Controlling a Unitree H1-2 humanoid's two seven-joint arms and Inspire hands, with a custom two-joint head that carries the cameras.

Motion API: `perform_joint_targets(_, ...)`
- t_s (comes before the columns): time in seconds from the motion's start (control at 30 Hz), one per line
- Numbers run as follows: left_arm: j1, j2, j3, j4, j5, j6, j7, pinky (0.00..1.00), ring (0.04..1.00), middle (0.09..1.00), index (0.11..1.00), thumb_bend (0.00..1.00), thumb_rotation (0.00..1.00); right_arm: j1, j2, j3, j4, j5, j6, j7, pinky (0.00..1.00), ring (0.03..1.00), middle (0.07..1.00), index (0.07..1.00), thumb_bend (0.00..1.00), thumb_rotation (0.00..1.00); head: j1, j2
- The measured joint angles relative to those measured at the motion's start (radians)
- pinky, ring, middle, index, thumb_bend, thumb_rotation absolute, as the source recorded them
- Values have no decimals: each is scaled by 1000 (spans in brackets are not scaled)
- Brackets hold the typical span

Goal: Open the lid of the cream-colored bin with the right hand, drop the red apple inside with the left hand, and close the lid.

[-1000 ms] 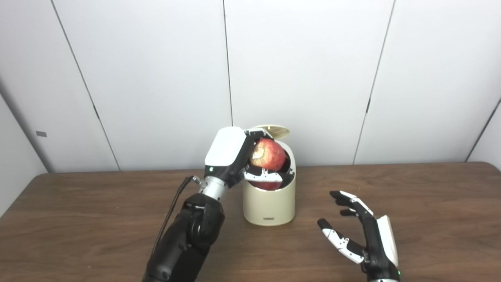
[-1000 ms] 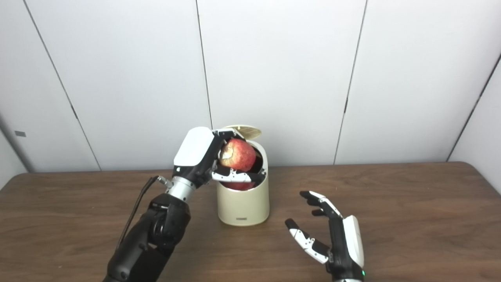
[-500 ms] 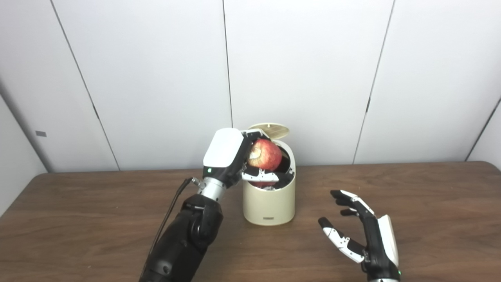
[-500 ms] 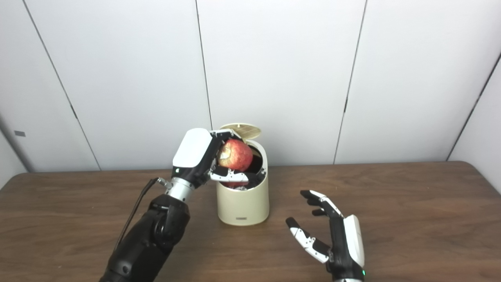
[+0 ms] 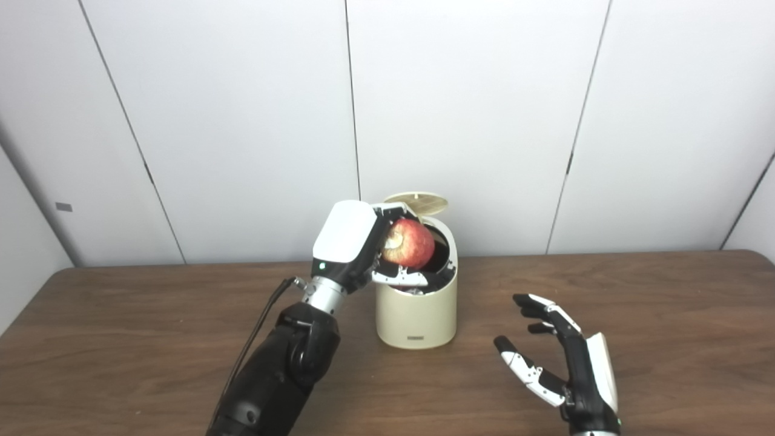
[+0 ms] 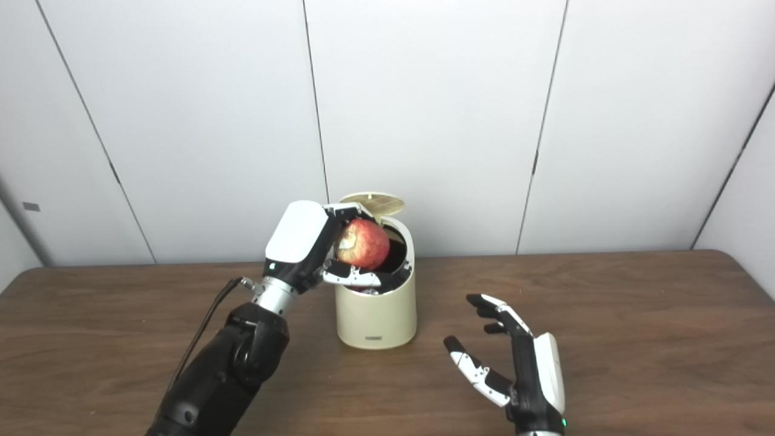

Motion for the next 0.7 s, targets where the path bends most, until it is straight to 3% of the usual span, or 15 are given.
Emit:
perform_joint_targets(0.23, -4, 9, -12, -1, -10, -12, -7, 577, 709, 755, 752, 1000, 173, 1, 0, 1, -3, -6, 0, -1, 618, 721, 739, 713, 311, 395, 2, 5)
perform_joint_targets(0.5, -4, 19, -15, -11, -19, -18, -29, 605, 754, 827, 841, 1000, 174, 3, 0, 1, -4, -6, 3, -1, 619, 720, 738, 713, 313, 404, 0, 6)
perform_joint_targets(0.6, -4, 21, -16, -12, -19, -21, -35, 584, 732, 798, 806, 1000, 150, 3, 0, 1, -4, -8, 3, -1, 615, 717, 735, 711, 312, 399, 2, 8)
perform_joint_targets(0.7, -3, 21, -16, -9, -18, -38, -9, 509, 629, 677, 680, 975, 85, 3, 0, 1, -4, -9, 3, -1, 616, 719, 736, 712, 312, 402, 2, 8)
